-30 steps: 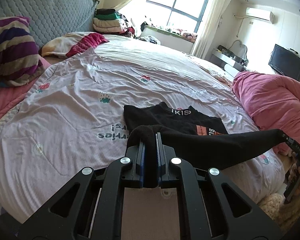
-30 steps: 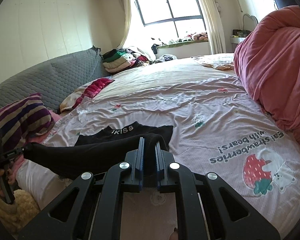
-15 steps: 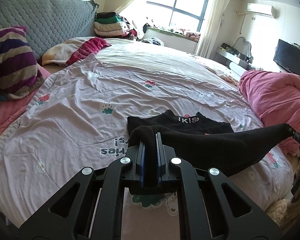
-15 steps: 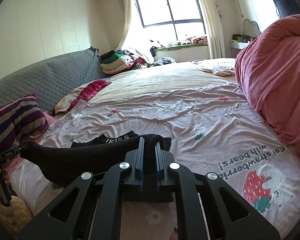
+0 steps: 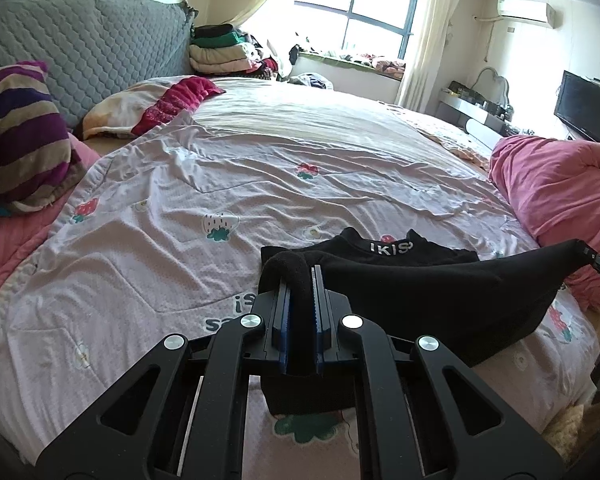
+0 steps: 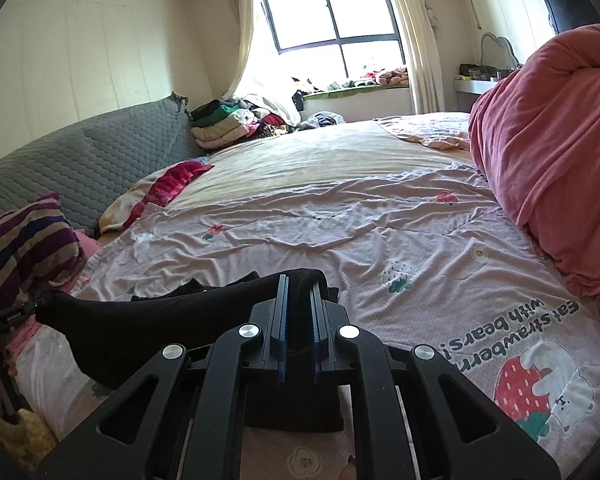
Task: Fold small clothes
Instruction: 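Lift the hem with both tools, fold it over toward the collar, release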
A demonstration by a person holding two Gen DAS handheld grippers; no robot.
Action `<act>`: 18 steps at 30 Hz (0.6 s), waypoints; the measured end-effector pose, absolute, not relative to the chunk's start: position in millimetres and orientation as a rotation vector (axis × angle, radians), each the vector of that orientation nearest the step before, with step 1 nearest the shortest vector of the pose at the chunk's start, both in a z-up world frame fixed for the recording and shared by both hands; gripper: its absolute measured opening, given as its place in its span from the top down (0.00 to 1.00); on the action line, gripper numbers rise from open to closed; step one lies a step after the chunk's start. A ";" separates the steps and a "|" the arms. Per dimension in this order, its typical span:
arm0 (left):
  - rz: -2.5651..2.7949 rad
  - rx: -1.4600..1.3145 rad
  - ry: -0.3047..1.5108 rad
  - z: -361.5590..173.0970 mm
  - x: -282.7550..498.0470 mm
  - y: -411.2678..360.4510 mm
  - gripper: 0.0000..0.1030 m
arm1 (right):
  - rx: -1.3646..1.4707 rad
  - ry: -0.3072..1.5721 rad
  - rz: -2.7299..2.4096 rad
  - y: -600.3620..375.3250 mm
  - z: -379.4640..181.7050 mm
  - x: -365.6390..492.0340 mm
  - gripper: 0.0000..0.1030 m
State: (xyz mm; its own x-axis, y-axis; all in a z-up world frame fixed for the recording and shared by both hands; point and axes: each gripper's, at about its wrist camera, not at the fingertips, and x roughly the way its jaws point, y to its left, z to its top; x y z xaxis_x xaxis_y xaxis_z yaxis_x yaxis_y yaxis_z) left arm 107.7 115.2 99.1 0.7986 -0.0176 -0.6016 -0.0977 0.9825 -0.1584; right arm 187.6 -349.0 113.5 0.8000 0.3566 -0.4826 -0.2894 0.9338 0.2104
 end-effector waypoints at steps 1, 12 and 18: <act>0.047 -0.182 0.649 96.6 112.4 115.7 0.97 | 0.128 0.546 0.345 -348.4 111.7 191.0 0.92; 0.079 -0.159 0.682 70.5 151.7 121.6 0.97 | 0.085 0.592 0.317 -333.1 85.7 235.0 0.92; 0.092 -0.153 0.716 49.3 173.0 125.2 0.97 | 0.068 0.631 0.303 -327.2 65.1 255.5 0.92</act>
State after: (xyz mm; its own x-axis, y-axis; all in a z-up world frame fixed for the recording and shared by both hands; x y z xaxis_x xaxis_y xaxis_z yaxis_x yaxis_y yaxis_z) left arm 173.0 125.2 49.3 0.7511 0.0319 -0.6594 -0.1365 0.9847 -0.1079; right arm 255.5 -327.2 65.1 0.7651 0.2990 -0.5703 -0.2576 0.9538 0.1545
